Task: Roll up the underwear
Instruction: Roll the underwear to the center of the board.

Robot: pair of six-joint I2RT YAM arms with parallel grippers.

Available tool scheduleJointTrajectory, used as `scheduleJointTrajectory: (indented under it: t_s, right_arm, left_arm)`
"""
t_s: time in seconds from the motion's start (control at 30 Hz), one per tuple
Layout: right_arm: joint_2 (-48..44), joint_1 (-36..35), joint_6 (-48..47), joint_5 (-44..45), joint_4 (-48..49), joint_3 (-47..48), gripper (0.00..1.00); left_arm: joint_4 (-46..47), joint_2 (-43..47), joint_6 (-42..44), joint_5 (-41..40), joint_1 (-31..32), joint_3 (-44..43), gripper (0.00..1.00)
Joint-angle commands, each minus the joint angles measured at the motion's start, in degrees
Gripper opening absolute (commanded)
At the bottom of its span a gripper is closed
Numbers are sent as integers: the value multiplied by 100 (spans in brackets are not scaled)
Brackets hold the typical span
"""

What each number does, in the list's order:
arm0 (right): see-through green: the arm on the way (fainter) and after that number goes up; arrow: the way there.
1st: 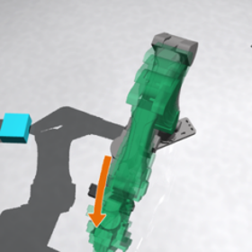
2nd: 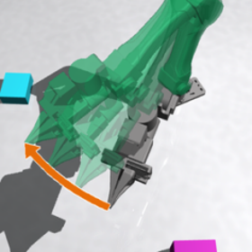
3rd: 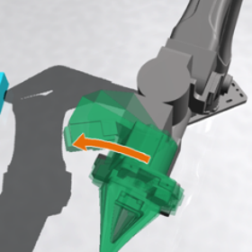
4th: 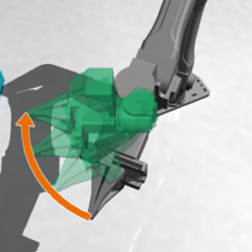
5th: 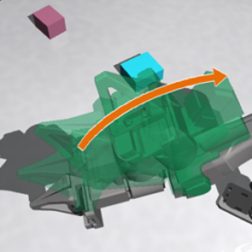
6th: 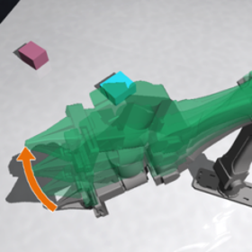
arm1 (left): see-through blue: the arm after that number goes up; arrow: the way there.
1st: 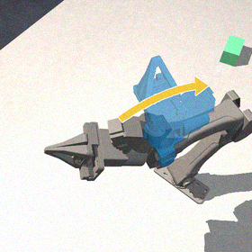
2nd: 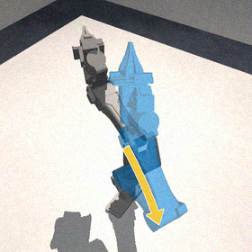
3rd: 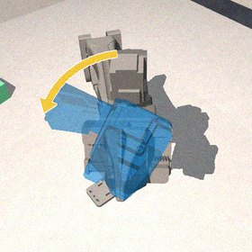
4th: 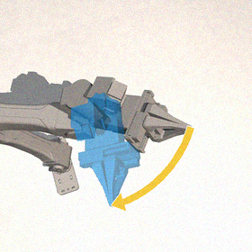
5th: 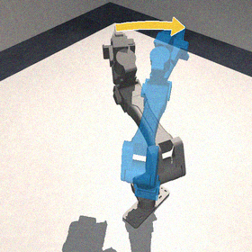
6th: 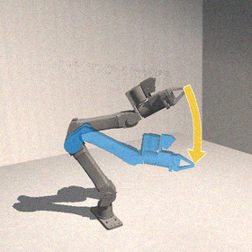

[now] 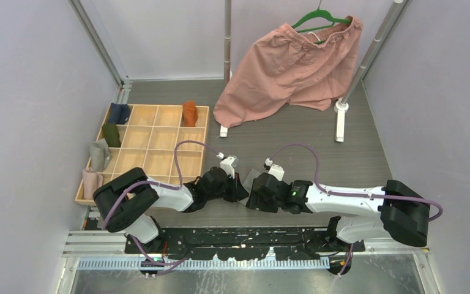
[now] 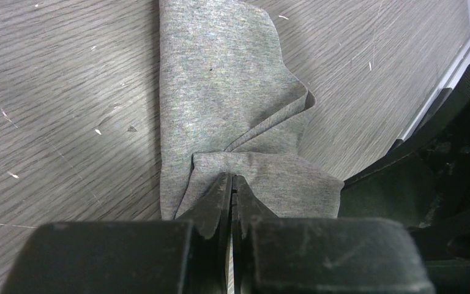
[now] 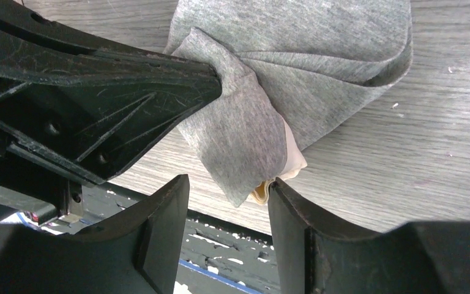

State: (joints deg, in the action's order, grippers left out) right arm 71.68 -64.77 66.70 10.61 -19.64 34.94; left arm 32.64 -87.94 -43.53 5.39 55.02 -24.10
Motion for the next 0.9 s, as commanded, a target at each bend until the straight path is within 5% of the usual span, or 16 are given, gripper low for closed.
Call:
scheduleJointTrajectory:
  t_s: [0.0,0.47,0.7,0.87]
  right_arm:
    - [100,-4,128,329,356,71,55]
    - [282,168,105,600,1155,-242,31]
    - [64,238,357,646,1550,-807,2]
    - [-487,452,883,453,1816,-1466,1]
  left_arm:
    - [-364,-17,73,-58,60,-51,1]
    - [-364,-62,81,9,61,-85,1]
    - [-355,43,21,-55,63,-59,1]
    - [-576,282,35,-308,63,-91,1]
